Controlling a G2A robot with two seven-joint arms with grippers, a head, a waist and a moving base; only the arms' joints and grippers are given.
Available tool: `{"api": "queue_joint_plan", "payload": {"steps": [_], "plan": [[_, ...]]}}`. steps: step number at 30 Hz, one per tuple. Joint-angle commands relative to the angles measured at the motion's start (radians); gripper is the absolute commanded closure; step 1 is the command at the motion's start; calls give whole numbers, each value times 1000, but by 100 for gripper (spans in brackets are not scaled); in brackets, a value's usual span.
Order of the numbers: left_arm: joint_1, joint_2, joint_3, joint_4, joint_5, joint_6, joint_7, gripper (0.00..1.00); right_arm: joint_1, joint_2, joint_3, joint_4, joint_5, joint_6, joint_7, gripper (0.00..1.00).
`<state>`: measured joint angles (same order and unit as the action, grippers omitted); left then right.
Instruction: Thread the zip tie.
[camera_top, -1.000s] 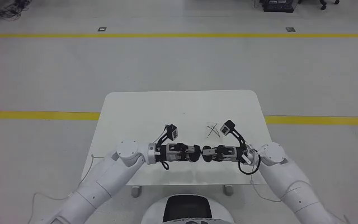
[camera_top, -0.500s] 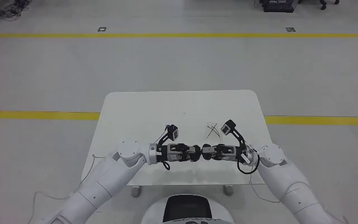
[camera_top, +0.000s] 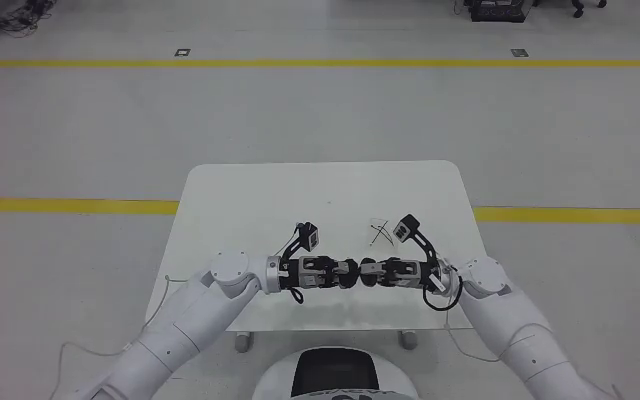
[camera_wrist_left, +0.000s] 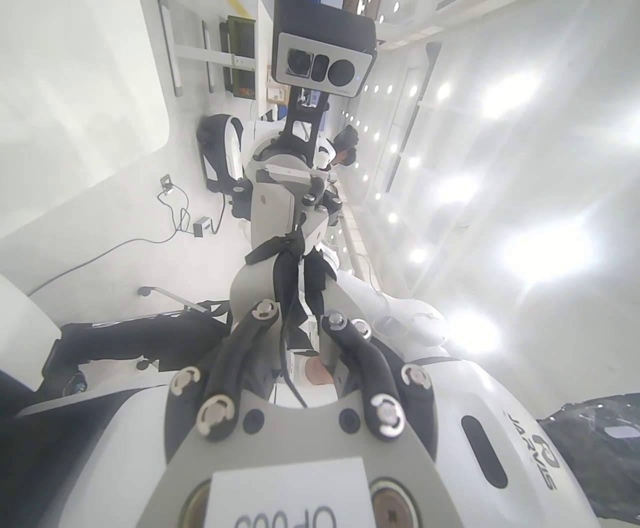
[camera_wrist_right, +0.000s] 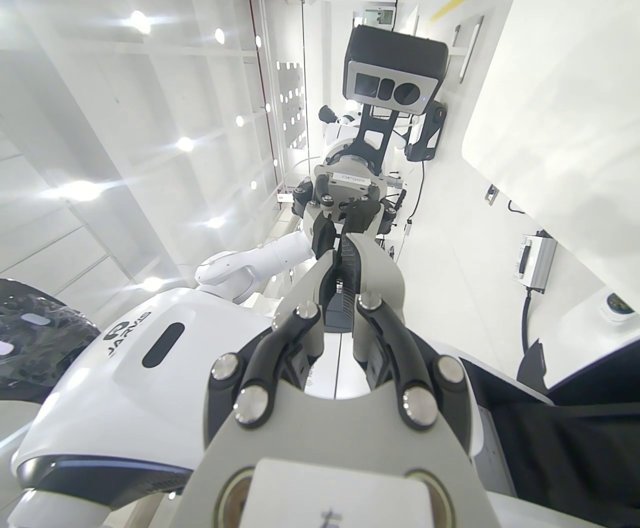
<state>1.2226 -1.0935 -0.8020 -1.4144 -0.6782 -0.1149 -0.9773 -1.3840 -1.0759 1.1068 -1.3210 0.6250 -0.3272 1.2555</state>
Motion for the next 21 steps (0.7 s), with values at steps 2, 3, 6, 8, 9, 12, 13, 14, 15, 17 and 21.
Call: {"api": "queue_joint_plan", "payload": {"steps": [2, 3, 6, 8, 9, 12, 13, 14, 15, 17, 21], "plan": [[0, 0, 1, 0, 0, -1, 0, 93, 2, 0, -1, 2, 0, 1, 2, 100], [0, 0, 1, 0, 0, -1, 0, 95, 2, 0, -2, 2, 1, 0, 2, 100], [-1, 0, 2, 1, 1, -1, 0, 99, 1, 0, -1, 3, 2, -2, 2, 100], [-2, 0, 4, 1, 3, -2, 2, 100, 0, 0, 0, 5, 3, -3, 2, 100], [-2, 0, 5, 2, 4, -2, 2, 100, 0, 1, 0, 5, 4, -3, 2, 100], [-3, -1, 8, 3, 4, -3, -1, 100, 0, 1, 0, 6, 3, -1, 5, 100], [-4, -1, 8, 4, 4, -4, -2, 100, -1, 1, 0, 7, 4, -1, 5, 82], [-4, -1, 9, 4, 5, -5, -2, 100, -2, 2, 3, 8, 8, -1, 6, 0], [-5, -1, 9, 5, 6, -6, -1, 100, -4, 2, 6, 9, 11, 0, 6, 0], [-6, -1, 9, 6, 11, -9, 1, 100, -10, 5, 18, 10, 18, -3, 7, 0], [-4, 1, 5, 10, 19, -29, -1, 100, -35, 16, 59, 0, 21, -10, 18, 0]]}}
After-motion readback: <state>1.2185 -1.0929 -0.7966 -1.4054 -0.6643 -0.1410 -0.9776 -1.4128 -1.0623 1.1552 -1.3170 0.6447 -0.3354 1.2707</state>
